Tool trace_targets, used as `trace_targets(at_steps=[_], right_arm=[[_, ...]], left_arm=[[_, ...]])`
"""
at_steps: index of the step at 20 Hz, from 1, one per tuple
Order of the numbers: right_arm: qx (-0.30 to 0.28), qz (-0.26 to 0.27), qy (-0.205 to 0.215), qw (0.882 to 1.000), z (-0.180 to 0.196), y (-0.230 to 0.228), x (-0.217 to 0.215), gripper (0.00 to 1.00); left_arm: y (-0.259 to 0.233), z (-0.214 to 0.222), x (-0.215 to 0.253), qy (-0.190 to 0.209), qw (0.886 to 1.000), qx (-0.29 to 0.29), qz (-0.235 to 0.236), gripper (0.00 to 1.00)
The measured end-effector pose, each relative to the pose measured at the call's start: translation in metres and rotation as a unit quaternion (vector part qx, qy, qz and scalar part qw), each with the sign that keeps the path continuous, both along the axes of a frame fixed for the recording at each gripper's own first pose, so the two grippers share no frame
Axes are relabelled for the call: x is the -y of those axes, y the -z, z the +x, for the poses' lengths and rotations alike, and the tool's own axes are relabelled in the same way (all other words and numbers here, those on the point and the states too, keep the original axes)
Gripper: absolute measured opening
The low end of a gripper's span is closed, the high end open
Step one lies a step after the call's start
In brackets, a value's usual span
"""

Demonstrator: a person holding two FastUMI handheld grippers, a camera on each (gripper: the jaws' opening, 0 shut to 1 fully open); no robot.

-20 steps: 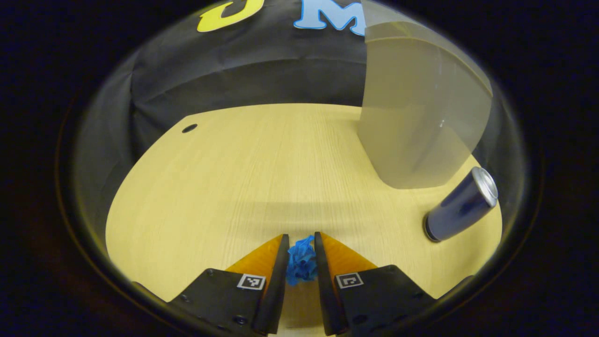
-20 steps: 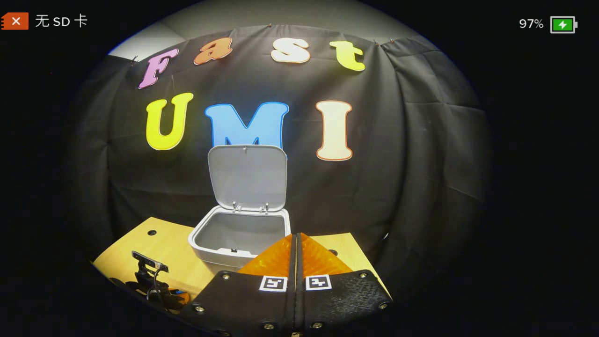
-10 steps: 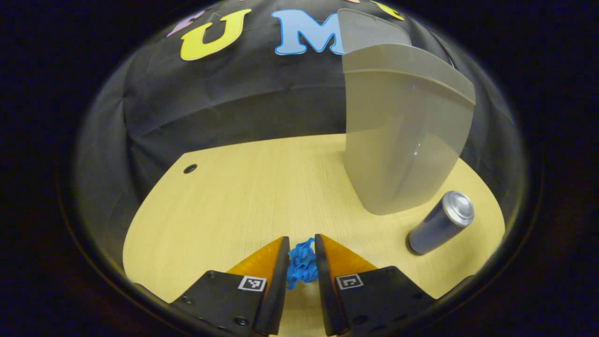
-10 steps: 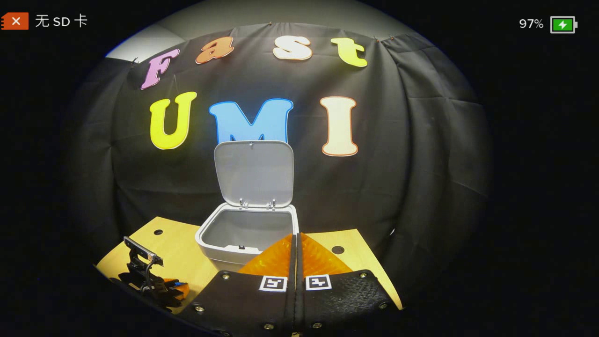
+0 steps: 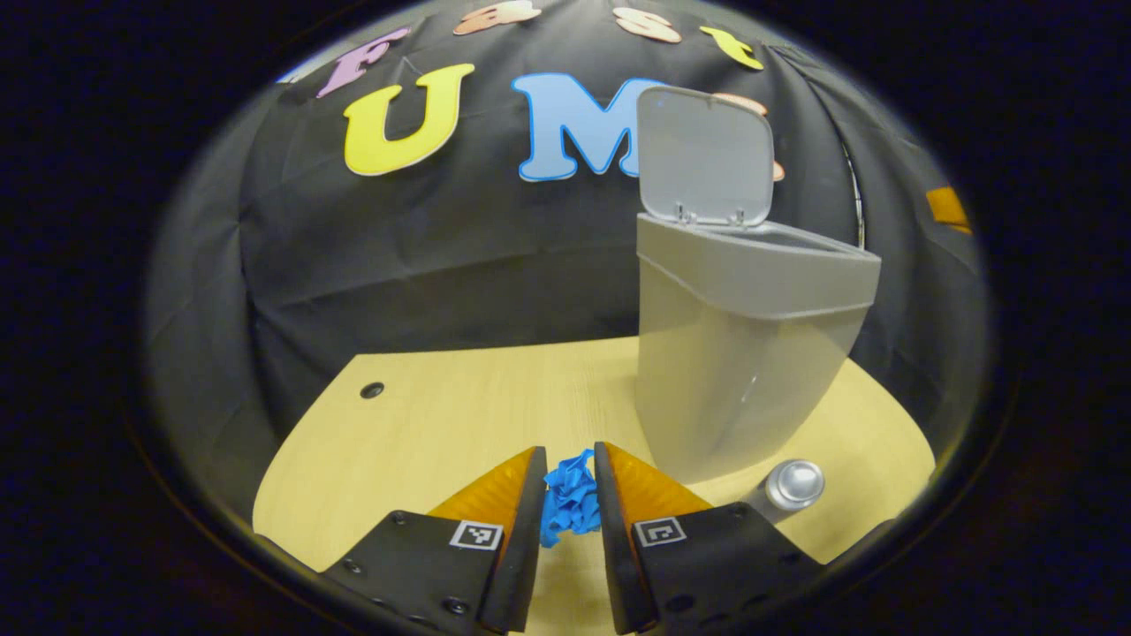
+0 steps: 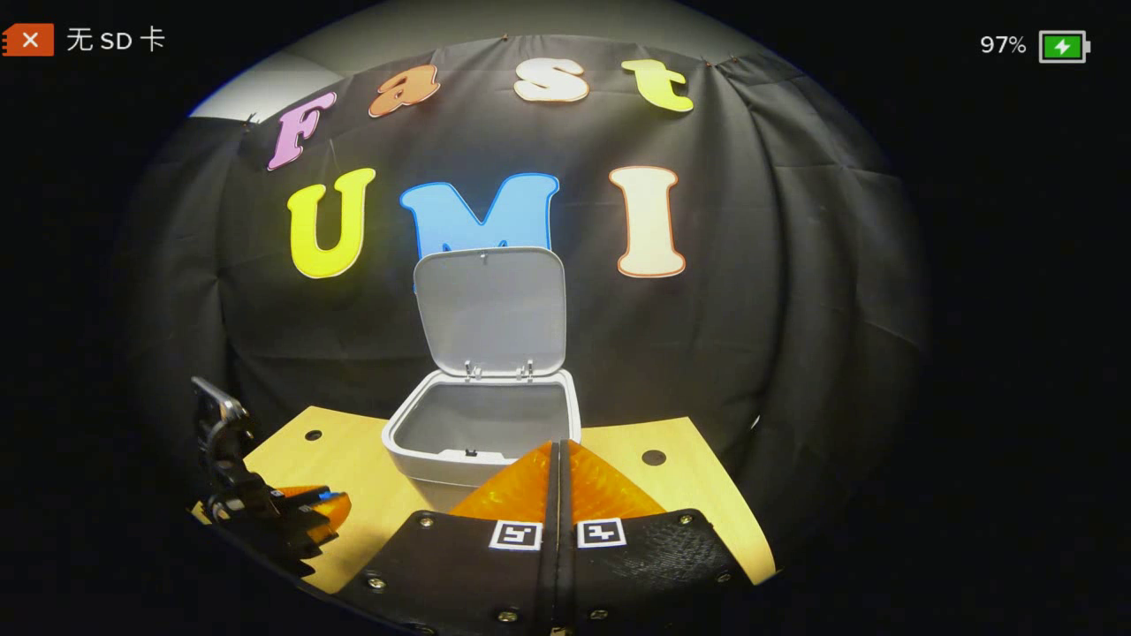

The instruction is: Press the lid of the desktop garbage bin to open it, pick up the crumpled paper on the desktop and throw it into the bin, then pick up the pop can on the desktop and drop it into the bin, and finally close the garbage bin lid.

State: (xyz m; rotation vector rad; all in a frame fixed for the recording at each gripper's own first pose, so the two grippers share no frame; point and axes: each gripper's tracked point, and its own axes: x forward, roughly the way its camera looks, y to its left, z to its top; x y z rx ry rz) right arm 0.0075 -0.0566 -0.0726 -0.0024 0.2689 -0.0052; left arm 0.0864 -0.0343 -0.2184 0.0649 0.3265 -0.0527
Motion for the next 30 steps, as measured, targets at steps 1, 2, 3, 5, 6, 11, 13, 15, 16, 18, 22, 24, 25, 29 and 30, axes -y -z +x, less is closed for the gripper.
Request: trace_targets(at_steps=[1, 2, 3, 5, 6, 11, 13, 15, 16, 18, 22, 24, 25, 29, 30], right_arm=[[-0.002, 0.002, 0.0, 1.0, -0.001, 0.002, 0.0, 0.0], [-0.004, 0.005, -0.001, 1.0, -0.002, 0.003, 0.0, 0.0], [-0.005, 0.007, -0.001, 1.0, -0.003, 0.005, 0.001, 0.01], [-0.005, 0.011, 0.0, 1.0, -0.006, 0.006, 0.004, 0.01], [-0.004, 0.012, 0.002, 1.0, -0.007, 0.005, 0.007, 0.01], [-0.006, 0.022, 0.018, 1.0, -0.013, 0.009, 0.025, 0.01], [-0.006, 0.027, 0.024, 0.999, -0.016, 0.01, 0.031, 0.01], [-0.006, 0.03, 0.029, 0.999, -0.018, 0.01, 0.036, 0.01], [-0.006, 0.031, 0.032, 0.999, -0.019, 0.011, 0.038, 0.01], [-0.007, 0.033, 0.038, 0.999, -0.024, 0.013, 0.045, 0.01], [-0.011, 0.039, 0.056, 0.998, -0.031, 0.017, 0.062, 0.01], [-0.014, 0.043, 0.065, 0.997, -0.034, 0.022, 0.069, 0.01], [-0.016, 0.043, 0.069, 0.997, -0.036, 0.024, 0.073, 0.01], [-0.025, 0.046, 0.081, 0.995, -0.039, 0.03, 0.086, 0.01], [-0.027, 0.046, 0.082, 0.995, -0.037, 0.03, 0.087, 0.01]], left_arm=[[-0.012, 0.001, 0.006, 0.001, 1.0, 0.013, -0.002, 0.4], [-0.024, 0.001, 0.011, 0.003, 1.0, 0.026, -0.005, 0.4], [-0.036, 0.003, 0.016, 0.004, 0.999, 0.035, -0.008, 0.4], [-0.06, 0.008, 0.023, 0.011, 0.998, 0.057, -0.014, 0.42], [-0.072, 0.009, 0.028, 0.013, 0.998, 0.067, -0.018, 0.42], [-0.128, 0.019, 0.055, 0.033, 0.992, 0.116, -0.029, 0.41], [-0.146, 0.024, 0.068, 0.045, 0.99, 0.131, -0.03, 0.38], [-0.16, 0.032, 0.083, 0.056, 0.988, 0.143, -0.03, 0.42], [-0.165, 0.036, 0.09, 0.061, 0.987, 0.147, -0.028, 0.42], [-0.172, 0.046, 0.106, 0.073, 0.985, 0.155, -0.023, 0.37], [-0.175, 0.062, 0.135, 0.097, 0.982, 0.159, -0.015, 0.37], [-0.174, 0.072, 0.144, 0.1, 0.982, 0.158, -0.022, 0.37], [-0.174, 0.077, 0.147, 0.1, 0.982, 0.159, -0.021, 0.37], [-0.167, 0.094, 0.154, 0.105, 0.982, 0.157, -0.008, 0.51], [-0.163, 0.096, 0.155, 0.105, 0.982, 0.154, -0.01, 0.6]])
